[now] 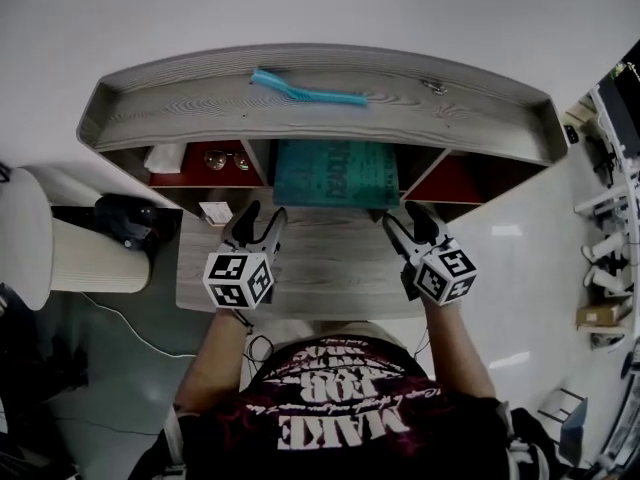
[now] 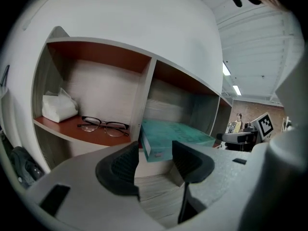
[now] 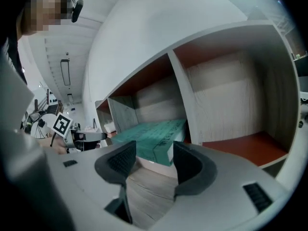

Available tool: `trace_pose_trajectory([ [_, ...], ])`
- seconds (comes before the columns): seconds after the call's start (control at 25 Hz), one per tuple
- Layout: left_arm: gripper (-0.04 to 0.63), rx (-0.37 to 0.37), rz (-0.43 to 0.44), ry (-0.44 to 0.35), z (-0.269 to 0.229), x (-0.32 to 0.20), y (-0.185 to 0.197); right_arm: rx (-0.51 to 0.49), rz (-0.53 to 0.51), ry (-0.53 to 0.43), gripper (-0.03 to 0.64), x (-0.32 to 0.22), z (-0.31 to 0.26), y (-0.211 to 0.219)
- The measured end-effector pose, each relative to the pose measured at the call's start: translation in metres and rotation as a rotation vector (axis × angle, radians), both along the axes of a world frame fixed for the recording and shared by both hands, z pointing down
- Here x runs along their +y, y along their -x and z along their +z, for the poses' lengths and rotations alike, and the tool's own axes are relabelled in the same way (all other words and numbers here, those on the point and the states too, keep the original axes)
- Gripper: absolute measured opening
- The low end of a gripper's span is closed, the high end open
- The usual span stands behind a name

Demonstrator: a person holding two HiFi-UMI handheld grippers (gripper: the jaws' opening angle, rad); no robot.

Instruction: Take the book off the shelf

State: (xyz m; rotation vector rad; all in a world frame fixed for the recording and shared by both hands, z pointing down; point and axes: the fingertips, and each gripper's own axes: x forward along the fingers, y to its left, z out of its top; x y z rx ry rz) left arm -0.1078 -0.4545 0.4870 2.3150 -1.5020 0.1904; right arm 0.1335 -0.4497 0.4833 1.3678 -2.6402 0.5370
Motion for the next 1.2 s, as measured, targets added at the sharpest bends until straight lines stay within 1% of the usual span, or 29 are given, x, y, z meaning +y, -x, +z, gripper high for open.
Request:
trace_pose_trajectory([
  [0.28,0.209,0.044,0.002,0.064,0.01,-0.025,-0.014,-0.035,-0.028,0.057,0.244,-0.03,0.015,-0.002],
  [0.36,0.209,0.079,0.01,0.083,0.01,-0.028,-0.018,-0.058,-0.035,0.07,0.242,-0.033,0.017,-0.001],
  [0.48,0.209,0.154,0.033,0.108,0.008,-0.031,-0.025,-0.089,-0.054,0.084,0.241,-0.035,0.018,0.003],
  [0.52,0.209,0.156,0.04,0.116,0.009,-0.033,-0.027,-0.097,-0.063,0.088,0.242,-0.035,0.019,0.005],
  [0.64,0.209,0.103,0.048,0.125,0.013,-0.035,-0.031,-0.122,-0.057,0.088,0.236,-0.035,0.019,0.008],
  [0.8,0.209,0.088,0.045,0.118,0.012,-0.023,-0.029,-0.185,-0.022,0.094,0.198,-0.025,0.016,0.006],
  [1.04,0.209,0.075,0.033,0.081,0.013,0.027,-0.026,-0.15,-0.002,0.091,0.192,0.021,0.018,0.01],
  [1.2,0.209,0.037,0.055,0.059,0.011,0.063,-0.022,-0.14,-0.001,0.105,0.198,0.059,0.022,0.014],
])
